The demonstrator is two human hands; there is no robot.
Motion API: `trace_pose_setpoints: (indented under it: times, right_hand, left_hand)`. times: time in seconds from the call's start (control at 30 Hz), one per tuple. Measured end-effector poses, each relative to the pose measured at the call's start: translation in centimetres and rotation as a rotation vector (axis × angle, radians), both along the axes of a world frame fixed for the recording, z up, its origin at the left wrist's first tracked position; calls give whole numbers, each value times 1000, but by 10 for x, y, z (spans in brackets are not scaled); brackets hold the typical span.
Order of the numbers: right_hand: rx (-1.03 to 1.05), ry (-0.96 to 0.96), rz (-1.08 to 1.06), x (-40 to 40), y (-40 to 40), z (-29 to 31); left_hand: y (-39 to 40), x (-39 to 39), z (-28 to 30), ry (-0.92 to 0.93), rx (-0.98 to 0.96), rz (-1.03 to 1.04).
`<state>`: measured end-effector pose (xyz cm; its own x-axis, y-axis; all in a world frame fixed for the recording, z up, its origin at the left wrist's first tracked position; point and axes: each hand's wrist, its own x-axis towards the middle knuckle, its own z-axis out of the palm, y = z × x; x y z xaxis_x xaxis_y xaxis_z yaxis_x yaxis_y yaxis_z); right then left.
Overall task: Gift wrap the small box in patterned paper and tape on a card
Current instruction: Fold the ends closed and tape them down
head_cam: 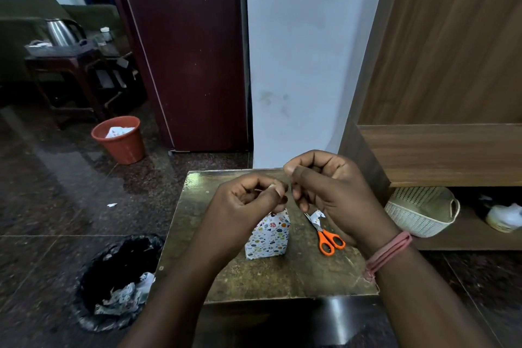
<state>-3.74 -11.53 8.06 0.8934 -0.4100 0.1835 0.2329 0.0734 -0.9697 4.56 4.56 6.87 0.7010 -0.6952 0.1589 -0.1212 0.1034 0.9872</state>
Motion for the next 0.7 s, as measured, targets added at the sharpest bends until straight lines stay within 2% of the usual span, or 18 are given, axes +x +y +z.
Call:
trace_pose_setpoints:
  times: [0.07,0.2,0.33,0.43,0.63,0.7]
  right_hand:
    - [42,22,-53,3,1,-1]
    - [89,40,-116,6,2,-1]
    - [100,-3,-128,5,4,1]
    - [117,-7,-118,5,7,2]
    - [-11,-18,-206,8,10,-2]
    - [7,-13,-188,8,10,-2]
  left_hand:
    - [-3,-1,1,80,-38,-13]
    - [-8,1,-1,42,4,22]
    - [-8,-1,1,236,-122,-15]
    - [-8,-4,3,296,-148,-28]
    - [-9,-5,5,409,-210,-48]
    - [-8,-6,6,450,-218,-71]
